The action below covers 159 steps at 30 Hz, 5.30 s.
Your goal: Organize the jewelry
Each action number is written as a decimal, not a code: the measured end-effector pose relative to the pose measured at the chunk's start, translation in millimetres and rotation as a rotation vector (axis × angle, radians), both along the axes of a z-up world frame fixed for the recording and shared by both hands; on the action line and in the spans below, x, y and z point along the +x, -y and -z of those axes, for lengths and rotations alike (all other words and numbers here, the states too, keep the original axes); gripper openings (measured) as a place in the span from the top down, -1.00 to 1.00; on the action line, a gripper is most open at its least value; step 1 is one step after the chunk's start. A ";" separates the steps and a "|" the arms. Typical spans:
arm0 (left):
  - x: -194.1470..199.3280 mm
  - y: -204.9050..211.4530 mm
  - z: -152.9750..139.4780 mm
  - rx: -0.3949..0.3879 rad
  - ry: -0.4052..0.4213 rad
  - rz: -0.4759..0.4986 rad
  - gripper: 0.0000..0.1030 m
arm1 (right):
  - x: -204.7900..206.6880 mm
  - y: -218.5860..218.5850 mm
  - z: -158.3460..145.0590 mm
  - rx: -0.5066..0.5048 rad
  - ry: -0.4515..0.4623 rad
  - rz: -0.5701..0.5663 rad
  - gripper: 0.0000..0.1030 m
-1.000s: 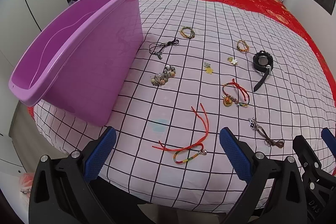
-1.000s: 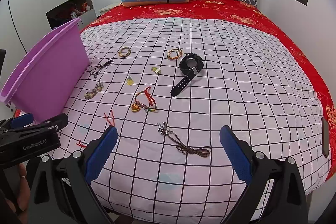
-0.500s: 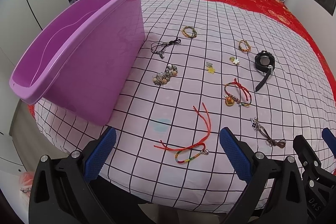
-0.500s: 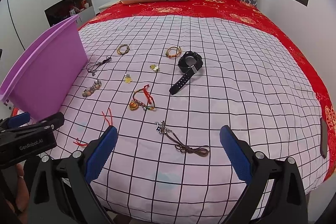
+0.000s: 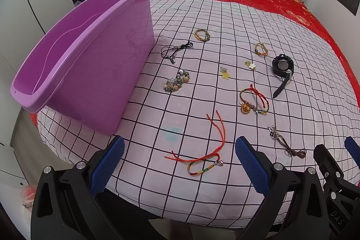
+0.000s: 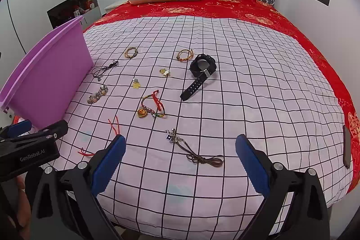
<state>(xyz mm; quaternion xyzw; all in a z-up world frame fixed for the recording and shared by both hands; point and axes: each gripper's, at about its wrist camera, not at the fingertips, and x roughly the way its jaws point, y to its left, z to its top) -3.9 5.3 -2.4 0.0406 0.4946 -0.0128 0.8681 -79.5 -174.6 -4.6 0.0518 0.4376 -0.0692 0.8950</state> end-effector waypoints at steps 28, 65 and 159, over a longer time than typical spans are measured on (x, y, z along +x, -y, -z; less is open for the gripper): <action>0.0 1.9 0.7 0.003 -0.001 0.002 -0.88 | -0.2 2.3 2.9 0.004 -0.005 0.003 -0.82; -9.3 -20.9 86.2 -0.039 -0.086 0.031 -0.88 | 1.7 22.1 69.6 0.095 -0.071 -0.042 -0.81; 77.5 -188.3 -92.2 -0.191 0.237 -0.078 0.86 | 161.4 -200.5 -128.7 0.333 0.228 -0.581 0.94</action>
